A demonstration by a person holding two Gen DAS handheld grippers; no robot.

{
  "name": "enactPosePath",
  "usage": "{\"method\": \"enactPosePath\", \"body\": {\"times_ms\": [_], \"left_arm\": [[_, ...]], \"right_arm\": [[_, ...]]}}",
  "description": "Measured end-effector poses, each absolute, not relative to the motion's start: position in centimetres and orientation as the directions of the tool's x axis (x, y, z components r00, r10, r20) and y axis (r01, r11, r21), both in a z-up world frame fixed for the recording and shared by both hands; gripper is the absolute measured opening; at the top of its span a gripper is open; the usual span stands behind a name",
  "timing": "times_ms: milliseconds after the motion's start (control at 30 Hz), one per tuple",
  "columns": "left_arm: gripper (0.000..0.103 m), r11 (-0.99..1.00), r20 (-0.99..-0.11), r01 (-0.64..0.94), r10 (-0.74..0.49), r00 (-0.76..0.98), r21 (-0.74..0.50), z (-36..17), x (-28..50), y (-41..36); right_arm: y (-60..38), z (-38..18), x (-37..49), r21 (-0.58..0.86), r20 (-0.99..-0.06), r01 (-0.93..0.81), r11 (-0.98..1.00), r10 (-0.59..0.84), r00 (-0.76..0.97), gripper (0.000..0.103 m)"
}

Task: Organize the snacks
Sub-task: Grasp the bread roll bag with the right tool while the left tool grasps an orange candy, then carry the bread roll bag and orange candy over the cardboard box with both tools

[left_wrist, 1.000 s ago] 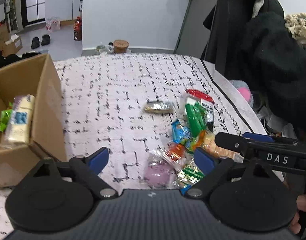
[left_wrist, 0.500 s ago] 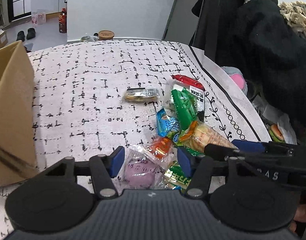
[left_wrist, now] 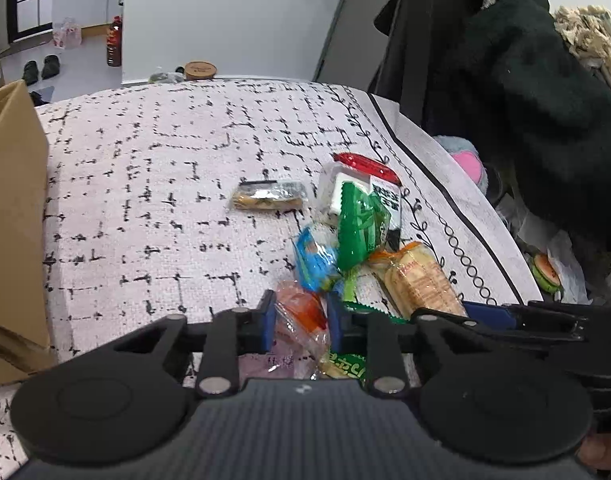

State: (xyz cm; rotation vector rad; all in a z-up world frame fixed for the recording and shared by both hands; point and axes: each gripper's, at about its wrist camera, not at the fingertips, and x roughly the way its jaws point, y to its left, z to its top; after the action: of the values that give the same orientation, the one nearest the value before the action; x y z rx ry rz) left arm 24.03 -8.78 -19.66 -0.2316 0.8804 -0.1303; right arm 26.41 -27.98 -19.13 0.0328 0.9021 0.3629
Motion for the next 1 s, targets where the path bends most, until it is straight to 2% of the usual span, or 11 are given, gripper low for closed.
{"method": "enactPosePath", "body": {"times_ms": [233,1000], "left_arm": [[0.011,0.96,-0.73,0.007,-0.218,0.648,-0.28,-18.4,23.6,-7.8],[0.011,0.949,-0.653,-0.026,-0.197,0.731,-0.315,-13.4,21.9,-3.7]], "right_arm": [[-27.4,-18.0,26.4,0.19,-0.738,-0.289,0.938,0.331,0.588,0.034],[-24.6,-14.3,26.4,0.232,-0.661,-0.314,0.921,0.386,0.644,0.032]]}}
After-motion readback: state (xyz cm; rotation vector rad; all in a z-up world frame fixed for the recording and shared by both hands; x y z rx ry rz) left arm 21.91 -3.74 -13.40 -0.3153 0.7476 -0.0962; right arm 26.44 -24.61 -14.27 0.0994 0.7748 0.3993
